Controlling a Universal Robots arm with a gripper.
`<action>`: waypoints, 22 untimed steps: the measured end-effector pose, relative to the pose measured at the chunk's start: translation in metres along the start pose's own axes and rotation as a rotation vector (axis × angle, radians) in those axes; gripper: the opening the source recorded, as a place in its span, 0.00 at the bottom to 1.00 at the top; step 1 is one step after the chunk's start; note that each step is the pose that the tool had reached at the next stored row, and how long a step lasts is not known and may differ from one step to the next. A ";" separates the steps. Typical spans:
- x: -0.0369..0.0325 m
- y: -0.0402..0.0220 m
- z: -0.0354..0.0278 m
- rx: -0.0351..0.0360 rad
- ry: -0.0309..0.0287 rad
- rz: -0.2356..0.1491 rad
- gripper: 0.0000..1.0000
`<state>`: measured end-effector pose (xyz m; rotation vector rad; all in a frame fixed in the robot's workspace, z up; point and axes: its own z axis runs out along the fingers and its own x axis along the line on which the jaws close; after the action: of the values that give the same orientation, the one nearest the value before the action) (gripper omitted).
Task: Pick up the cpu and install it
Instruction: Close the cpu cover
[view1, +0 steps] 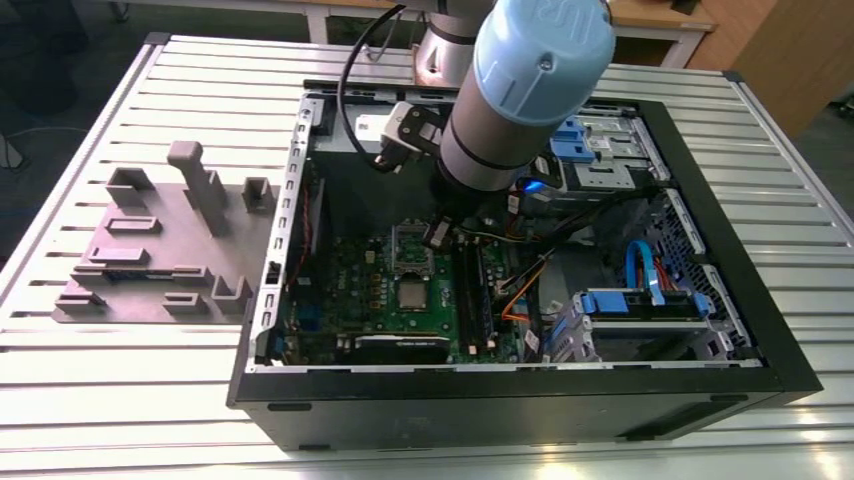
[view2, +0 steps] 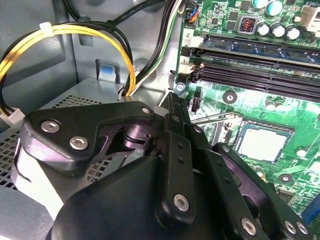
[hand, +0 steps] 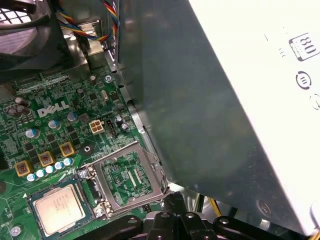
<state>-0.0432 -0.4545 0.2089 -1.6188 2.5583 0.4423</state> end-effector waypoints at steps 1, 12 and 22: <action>0.0000 0.0001 -0.0002 -0.0003 0.0002 0.000 0.10; -0.0016 0.0015 -0.0070 -0.0026 0.0011 0.001 0.10; -0.0024 0.0021 -0.0105 0.0014 0.0093 0.002 0.10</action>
<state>-0.0431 -0.4545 0.2198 -1.6223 2.5661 0.4340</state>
